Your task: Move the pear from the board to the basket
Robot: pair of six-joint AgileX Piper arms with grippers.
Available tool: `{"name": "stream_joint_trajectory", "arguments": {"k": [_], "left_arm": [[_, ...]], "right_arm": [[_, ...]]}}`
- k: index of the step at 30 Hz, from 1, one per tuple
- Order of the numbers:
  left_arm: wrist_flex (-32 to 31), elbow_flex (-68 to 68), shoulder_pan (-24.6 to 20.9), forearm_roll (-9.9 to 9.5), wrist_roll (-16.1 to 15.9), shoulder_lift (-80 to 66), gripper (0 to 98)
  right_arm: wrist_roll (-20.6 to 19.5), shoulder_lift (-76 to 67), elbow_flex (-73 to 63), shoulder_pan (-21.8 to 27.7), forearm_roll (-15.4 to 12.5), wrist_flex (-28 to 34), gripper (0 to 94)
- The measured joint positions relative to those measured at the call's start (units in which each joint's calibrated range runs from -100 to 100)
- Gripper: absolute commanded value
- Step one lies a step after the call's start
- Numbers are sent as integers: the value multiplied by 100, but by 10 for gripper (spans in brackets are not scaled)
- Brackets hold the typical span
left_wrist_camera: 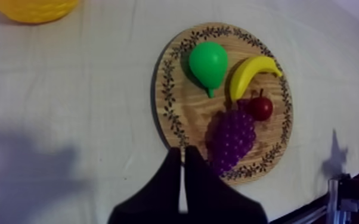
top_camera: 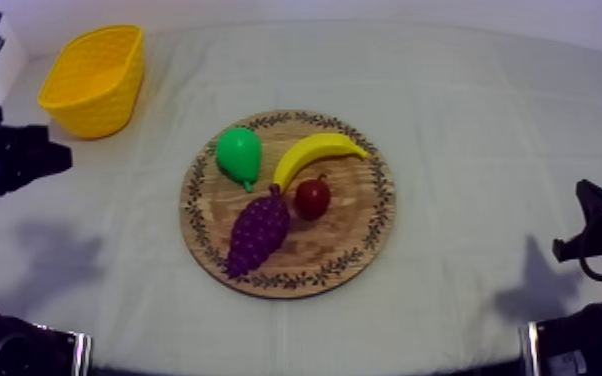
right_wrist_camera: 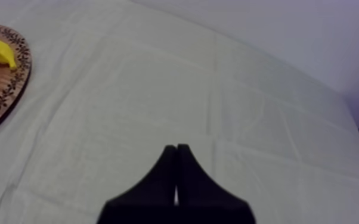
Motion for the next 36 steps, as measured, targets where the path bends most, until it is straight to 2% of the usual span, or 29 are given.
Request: {"name": "stream_joint_trajectory", "arguments": {"k": [7, 10, 17, 28, 32, 36], "left_arm": [[404, -969, 458, -268, 416, 1353, 0], [635, -1450, 576, -308, 507, 1945, 0], [1122, -2748, 642, -354, 497, 3250, 0], [1514, -4457, 824, -439, 458, 4925, 3], [1637, -4826, 860, -486, 501, 5341, 66], [1754, -5021, 859, -565, 553, 5581, 212]], "right_arm": [[0, 0, 0, 0, 0, 0, 4], [0, 0, 0, 0, 0, 0, 4], [0, 0, 0, -3, 0, 0, 4], [0, 0, 0, -12, 0, 0, 4], [0, 0, 0, -12, 0, 0, 4], [0, 0, 0, -12, 0, 0, 4]]}}
